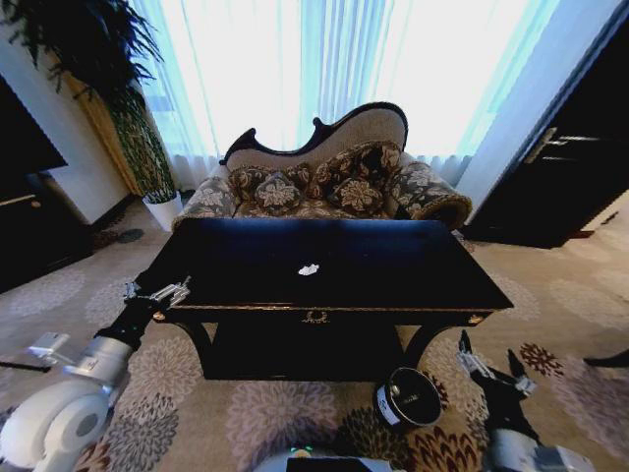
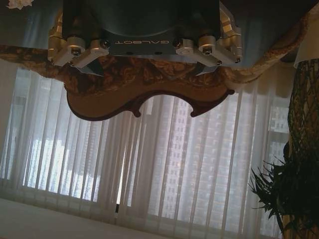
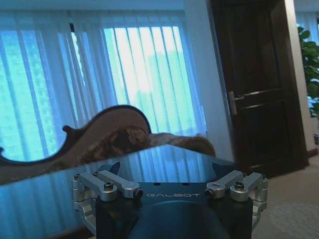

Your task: Move to the front of the table and place the trash on the table into the trash bin.

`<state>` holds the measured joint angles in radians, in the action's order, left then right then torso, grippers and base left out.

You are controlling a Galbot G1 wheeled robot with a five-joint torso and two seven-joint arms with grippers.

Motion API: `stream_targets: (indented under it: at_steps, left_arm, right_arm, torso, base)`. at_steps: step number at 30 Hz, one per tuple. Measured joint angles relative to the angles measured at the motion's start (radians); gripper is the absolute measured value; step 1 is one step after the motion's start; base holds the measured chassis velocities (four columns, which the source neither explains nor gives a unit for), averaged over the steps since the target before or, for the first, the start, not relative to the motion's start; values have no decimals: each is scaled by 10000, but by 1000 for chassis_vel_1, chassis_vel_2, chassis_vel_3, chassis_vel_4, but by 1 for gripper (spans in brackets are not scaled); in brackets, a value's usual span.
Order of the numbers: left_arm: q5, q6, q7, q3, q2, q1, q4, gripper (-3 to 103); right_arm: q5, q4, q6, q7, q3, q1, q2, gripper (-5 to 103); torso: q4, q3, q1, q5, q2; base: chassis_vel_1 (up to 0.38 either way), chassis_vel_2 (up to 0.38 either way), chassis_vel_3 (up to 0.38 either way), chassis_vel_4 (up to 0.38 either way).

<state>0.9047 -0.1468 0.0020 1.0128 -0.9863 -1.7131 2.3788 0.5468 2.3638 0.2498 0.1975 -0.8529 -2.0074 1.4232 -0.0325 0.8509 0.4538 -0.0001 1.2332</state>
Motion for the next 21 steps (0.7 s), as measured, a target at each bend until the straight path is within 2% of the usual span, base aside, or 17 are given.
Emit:
stream_targets:
  at_steps: [2, 7, 9, 10, 12, 13, 14, 15, 16, 17, 18, 21]
  left_arm:
    - [0, 0, 0, 0, 0, 0, 0, 100]
    - [0, 0, 0, 0, 0, 0, 0, 100]
    - [0, 0, 0, 0, 0, 0, 0, 100]
    - [0, 0, 0, 0, 0, 0, 0, 100]
    - [0, 0, 0, 0, 0, 0, 0, 100]
    - [0, 0, 0, 0, 0, 0, 0, 100]
    - [0, 0, 0, 0, -1, 0, 0, 100]
    - [0, 0, 0, 0, -1, 0, 0, 100]
    - [-1, 0, 0, 0, 0, 0, 0, 100]
    - [0, 0, 0, 1, 0, 0, 0, 100]
    - [0, 0, 0, 1, 0, 0, 0, 100]
    - [0, 0, 0, 0, 0, 0, 0, 100]
  right_arm:
    - [7, 191, -148, 14, -12, 101, -61, 100]
    - [202, 994, -1133, 151, 155, 709, -566, 100]
    - [330, 1292, -2038, 412, 473, 1210, -981, 100]
    - [330, 1292, -2038, 412, 473, 1210, -981, 100]
    - [503, 1401, -2747, 676, 647, 1516, -1263, 100]
    - [757, 1434, -3520, 1032, 804, 1825, -1602, 100]
    - [1314, 1444, -4636, 1608, 996, 2239, -2162, 100]
    - [1314, 1444, -4636, 1608, 996, 2239, -2162, 100]
    - [1905, 1444, -5390, 2050, 1117, 2531, -2710, 100]
    - [2775, 1444, -6199, 2617, 1212, 3003, -3738, 100]
    - [2775, 1444, -6199, 2617, 1212, 3003, -3738, 100]
    - [3651, 1437, -6826, 3009, 1173, 3627, -5274, 100]
  torso:
    - [0, 0, 0, 0, -1]
    - [0, 0, 0, -1, 0]
    - [0, 0, 0, -1, 0]
    - [0, 0, 0, -1, 0]
    - [0, 0, 0, -2, 0]
    - [-2, 0, 0, 0, 0]
    - [-2, 0, 0, 1, 0]
    - [-2, 0, 0, 1, 0]
    - [0, 0, 0, 3, 0]
    - [3, 0, 0, 0, -1]
    - [3, 0, 0, 0, -1]
    - [1, 2, 3, 3, -2]
  base:
    - [0, 0, 0, 0]
    - [0, 0, 0, 0]
    - [0, 0, 0, 0]
    - [0, 0, 0, 0]
    - [0, 0, 0, 0]
    - [0, 0, 0, 0]
    - [0, 0, 0, 0]
    - [0, 0, 0, 0]
    - [0, 0, 0, 0]
    - [0, 0, 0, 0]
    - [0, 0, 0, 0]
    - [0, 0, 0, 0]
